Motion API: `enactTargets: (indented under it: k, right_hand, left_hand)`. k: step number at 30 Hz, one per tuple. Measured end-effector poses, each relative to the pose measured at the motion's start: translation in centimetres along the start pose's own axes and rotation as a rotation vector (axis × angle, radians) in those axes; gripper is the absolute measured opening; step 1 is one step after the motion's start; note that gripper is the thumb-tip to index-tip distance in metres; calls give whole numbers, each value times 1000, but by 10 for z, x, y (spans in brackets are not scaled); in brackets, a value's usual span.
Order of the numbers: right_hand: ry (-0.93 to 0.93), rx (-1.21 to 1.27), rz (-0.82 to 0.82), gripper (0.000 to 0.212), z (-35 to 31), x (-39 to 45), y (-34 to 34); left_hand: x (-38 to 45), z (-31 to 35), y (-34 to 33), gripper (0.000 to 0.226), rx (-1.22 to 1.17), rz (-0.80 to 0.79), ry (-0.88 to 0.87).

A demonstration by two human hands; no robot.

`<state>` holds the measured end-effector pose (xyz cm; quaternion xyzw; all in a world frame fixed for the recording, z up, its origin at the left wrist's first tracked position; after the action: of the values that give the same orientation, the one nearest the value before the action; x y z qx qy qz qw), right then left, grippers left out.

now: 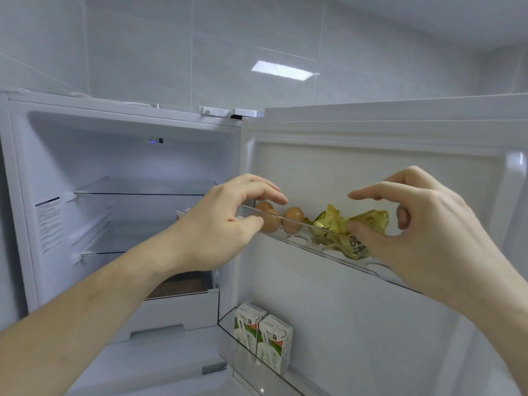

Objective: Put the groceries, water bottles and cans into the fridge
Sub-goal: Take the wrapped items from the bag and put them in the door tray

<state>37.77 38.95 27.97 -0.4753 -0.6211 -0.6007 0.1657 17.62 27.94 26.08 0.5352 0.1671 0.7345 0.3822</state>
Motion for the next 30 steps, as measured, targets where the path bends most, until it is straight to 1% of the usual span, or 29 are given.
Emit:
enactTargets:
  k: [3, 5, 7, 8, 11, 13, 15, 17, 20, 25, 28, 30]
  right_hand:
    - [-100, -51, -125, 4, 14, 14, -10]
    - [-127, -21, -127, 14, 18, 26, -9]
    - [-160, 33, -78, 16, 24, 38, -3]
    - [-183, 40, -79, 15, 27, 43, -3]
    - [-236, -70, -184, 11, 41, 51, -18]
    - [-252, -193, -249, 22, 46, 47, -27]
    - [-261, -225, -226, 37, 45, 43, -24]
    - [-266, -192, -145, 44, 41, 39, -15]
    - [-230, -157, -64, 39, 36, 34, -9]
    - [-160, -135, -61, 39, 20, 30, -8]
    - [-196, -90, -121, 22, 26, 35, -14]
    - [-228, -25, -107, 12, 36, 41, -10]
  left_hand:
    - [0, 2, 0, 42, 3, 0, -11]
    - [3, 4, 1, 42, 1, 2, -13]
    - [6, 5, 2, 44, -1, 7, -14]
    - [7, 5, 2, 44, -5, 11, -12]
    - [9, 5, 0, 44, -18, 5, 2]
    - [9, 3, -2, 44, -19, -8, 11]
    - [7, 0, -4, 44, -11, -16, 13]
    - [4, -2, -4, 44, -8, -17, 17]
    - [-1, -6, 0, 44, -1, -17, 24]
    - [-6, -9, 9, 44, 12, 18, 21]
    - [-10, -8, 12, 41, 13, 13, 20]
    - [-11, -7, 16, 41, 23, 11, 20]
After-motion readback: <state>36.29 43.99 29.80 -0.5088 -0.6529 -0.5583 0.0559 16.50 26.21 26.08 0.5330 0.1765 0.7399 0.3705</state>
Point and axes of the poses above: each hand's wrist, its own x-axis towards the middle knuckle, its own y-axis out of the back of the hand, z = x × y, the point moved 9 cm from there along x, towards the middle knuckle, and after that the axes turned 3 degrees about x, right-handed, at the moved point
